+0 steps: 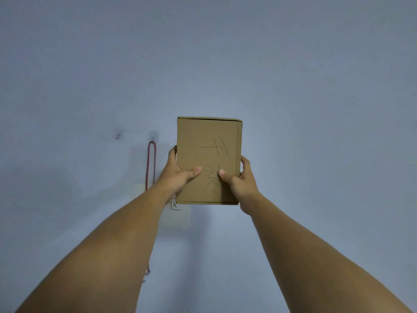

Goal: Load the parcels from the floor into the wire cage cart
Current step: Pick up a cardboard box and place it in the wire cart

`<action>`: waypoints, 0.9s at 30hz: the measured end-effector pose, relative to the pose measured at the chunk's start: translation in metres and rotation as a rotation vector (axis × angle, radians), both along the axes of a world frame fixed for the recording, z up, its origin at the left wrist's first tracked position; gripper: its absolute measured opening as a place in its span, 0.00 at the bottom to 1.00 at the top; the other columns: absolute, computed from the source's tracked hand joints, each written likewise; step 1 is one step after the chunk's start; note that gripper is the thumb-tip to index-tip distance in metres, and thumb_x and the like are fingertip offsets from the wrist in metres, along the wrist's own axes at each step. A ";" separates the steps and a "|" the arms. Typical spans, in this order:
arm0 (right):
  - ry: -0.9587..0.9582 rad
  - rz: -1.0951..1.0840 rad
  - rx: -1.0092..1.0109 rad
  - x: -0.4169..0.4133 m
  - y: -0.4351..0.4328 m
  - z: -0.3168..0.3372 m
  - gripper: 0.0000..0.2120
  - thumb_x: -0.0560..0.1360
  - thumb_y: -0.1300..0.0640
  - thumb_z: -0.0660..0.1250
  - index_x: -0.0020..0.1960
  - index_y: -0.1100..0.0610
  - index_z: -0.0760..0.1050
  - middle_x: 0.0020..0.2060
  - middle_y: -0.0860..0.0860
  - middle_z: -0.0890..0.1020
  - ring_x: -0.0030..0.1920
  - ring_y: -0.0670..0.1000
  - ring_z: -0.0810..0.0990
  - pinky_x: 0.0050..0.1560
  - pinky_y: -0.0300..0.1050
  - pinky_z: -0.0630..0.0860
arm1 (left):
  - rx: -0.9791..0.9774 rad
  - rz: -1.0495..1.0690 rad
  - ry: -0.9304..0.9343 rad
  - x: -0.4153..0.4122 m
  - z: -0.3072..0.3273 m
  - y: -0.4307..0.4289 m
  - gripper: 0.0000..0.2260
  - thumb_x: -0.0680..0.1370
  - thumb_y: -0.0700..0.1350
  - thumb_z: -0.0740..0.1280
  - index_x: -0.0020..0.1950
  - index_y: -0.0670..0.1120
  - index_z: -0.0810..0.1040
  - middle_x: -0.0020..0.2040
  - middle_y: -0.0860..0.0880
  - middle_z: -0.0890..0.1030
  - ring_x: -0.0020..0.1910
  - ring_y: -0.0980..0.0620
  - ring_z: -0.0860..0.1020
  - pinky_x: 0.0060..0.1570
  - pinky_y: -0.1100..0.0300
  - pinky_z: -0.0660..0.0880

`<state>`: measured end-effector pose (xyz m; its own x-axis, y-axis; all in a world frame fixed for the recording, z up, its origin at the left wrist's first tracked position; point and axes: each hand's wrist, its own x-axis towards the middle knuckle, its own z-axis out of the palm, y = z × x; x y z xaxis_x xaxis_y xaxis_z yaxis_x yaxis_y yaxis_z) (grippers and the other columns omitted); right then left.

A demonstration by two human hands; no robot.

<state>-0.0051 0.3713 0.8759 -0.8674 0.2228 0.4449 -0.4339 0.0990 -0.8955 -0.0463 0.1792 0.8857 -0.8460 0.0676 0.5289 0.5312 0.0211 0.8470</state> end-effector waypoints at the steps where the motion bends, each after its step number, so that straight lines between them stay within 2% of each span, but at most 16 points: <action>1: 0.002 0.014 0.002 -0.001 -0.011 0.009 0.35 0.78 0.55 0.74 0.76 0.40 0.60 0.54 0.47 0.83 0.56 0.51 0.83 0.62 0.57 0.80 | -0.002 0.021 0.001 0.002 0.008 -0.013 0.43 0.72 0.45 0.80 0.79 0.58 0.58 0.63 0.54 0.77 0.62 0.49 0.78 0.63 0.50 0.76; 4: 0.025 0.074 0.009 -0.002 -0.053 0.025 0.35 0.78 0.56 0.74 0.76 0.41 0.60 0.53 0.47 0.83 0.55 0.51 0.83 0.63 0.58 0.80 | 0.003 0.072 0.016 0.008 0.023 -0.058 0.43 0.71 0.47 0.81 0.78 0.59 0.58 0.63 0.54 0.79 0.61 0.49 0.80 0.66 0.44 0.76; 15: -0.005 0.222 -0.033 -0.034 -0.279 -0.017 0.34 0.77 0.55 0.75 0.75 0.41 0.61 0.54 0.49 0.85 0.55 0.52 0.85 0.63 0.56 0.80 | -0.092 0.199 -0.041 0.010 0.000 -0.288 0.43 0.73 0.46 0.80 0.79 0.58 0.57 0.66 0.50 0.77 0.62 0.48 0.79 0.64 0.43 0.77; 19: -0.080 0.281 -0.037 -0.061 -0.358 -0.055 0.33 0.77 0.55 0.75 0.74 0.40 0.61 0.54 0.50 0.85 0.55 0.54 0.84 0.62 0.57 0.80 | -0.111 0.237 -0.104 -0.005 -0.036 -0.368 0.43 0.72 0.46 0.80 0.79 0.57 0.58 0.64 0.51 0.78 0.60 0.50 0.80 0.61 0.46 0.79; 21: -0.123 0.307 -0.031 -0.075 -0.393 -0.079 0.35 0.77 0.55 0.75 0.76 0.41 0.60 0.54 0.50 0.84 0.55 0.53 0.83 0.59 0.54 0.80 | -0.113 0.264 -0.141 -0.015 -0.060 -0.404 0.42 0.73 0.46 0.80 0.79 0.57 0.57 0.60 0.54 0.78 0.58 0.52 0.80 0.55 0.53 0.79; 23: -0.177 0.333 -0.030 -0.094 -0.428 -0.107 0.36 0.77 0.55 0.75 0.76 0.40 0.59 0.54 0.50 0.84 0.55 0.54 0.83 0.60 0.55 0.80 | -0.116 0.290 -0.183 -0.029 -0.087 -0.437 0.42 0.74 0.44 0.79 0.79 0.55 0.57 0.58 0.57 0.77 0.56 0.55 0.79 0.50 0.59 0.77; 25: -0.240 0.355 -0.020 -0.116 -0.459 -0.143 0.35 0.76 0.54 0.76 0.75 0.39 0.59 0.55 0.50 0.84 0.56 0.55 0.84 0.62 0.59 0.80 | -0.127 0.307 -0.237 -0.046 -0.120 -0.466 0.42 0.74 0.43 0.79 0.80 0.53 0.56 0.60 0.55 0.77 0.55 0.55 0.78 0.52 0.59 0.76; 27: -0.300 0.372 -0.024 -0.139 -0.487 -0.183 0.36 0.75 0.53 0.76 0.74 0.39 0.59 0.55 0.50 0.84 0.56 0.55 0.84 0.61 0.60 0.80 | -0.146 0.327 -0.281 -0.069 -0.159 -0.495 0.44 0.73 0.42 0.79 0.81 0.51 0.55 0.63 0.52 0.75 0.58 0.52 0.77 0.59 0.55 0.76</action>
